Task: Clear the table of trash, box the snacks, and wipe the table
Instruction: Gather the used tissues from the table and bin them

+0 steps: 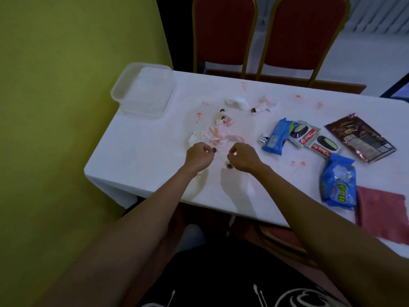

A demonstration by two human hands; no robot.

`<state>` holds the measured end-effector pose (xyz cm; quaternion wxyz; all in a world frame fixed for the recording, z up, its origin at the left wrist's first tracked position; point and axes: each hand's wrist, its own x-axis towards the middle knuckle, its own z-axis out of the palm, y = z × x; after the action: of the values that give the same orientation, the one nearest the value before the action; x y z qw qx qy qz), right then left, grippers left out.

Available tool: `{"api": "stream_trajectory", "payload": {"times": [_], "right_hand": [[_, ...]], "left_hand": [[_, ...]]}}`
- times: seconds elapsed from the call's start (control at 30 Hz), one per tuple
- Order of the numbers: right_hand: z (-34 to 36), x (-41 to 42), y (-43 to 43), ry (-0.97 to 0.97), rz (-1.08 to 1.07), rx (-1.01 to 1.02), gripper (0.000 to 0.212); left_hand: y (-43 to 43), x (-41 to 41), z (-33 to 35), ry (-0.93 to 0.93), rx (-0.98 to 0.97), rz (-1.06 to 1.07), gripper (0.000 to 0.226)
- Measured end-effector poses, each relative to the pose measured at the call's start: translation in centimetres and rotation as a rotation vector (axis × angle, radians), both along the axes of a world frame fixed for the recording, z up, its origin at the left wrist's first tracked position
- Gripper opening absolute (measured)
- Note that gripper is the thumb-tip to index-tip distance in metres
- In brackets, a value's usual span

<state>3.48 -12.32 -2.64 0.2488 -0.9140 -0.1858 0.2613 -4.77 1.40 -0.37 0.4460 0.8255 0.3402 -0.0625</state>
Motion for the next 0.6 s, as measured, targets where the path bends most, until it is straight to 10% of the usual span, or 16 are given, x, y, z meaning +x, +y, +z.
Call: {"api": "stream_trajectory", "payload": {"times": [0.6], "right_hand": [[-3.1, 6.5, 4.6, 0.094, -0.029, 0.011, 0.049]], "left_hand": [[4.1, 6.7, -4.9, 0.144, 0.320, -0.047, 0.071]]}}
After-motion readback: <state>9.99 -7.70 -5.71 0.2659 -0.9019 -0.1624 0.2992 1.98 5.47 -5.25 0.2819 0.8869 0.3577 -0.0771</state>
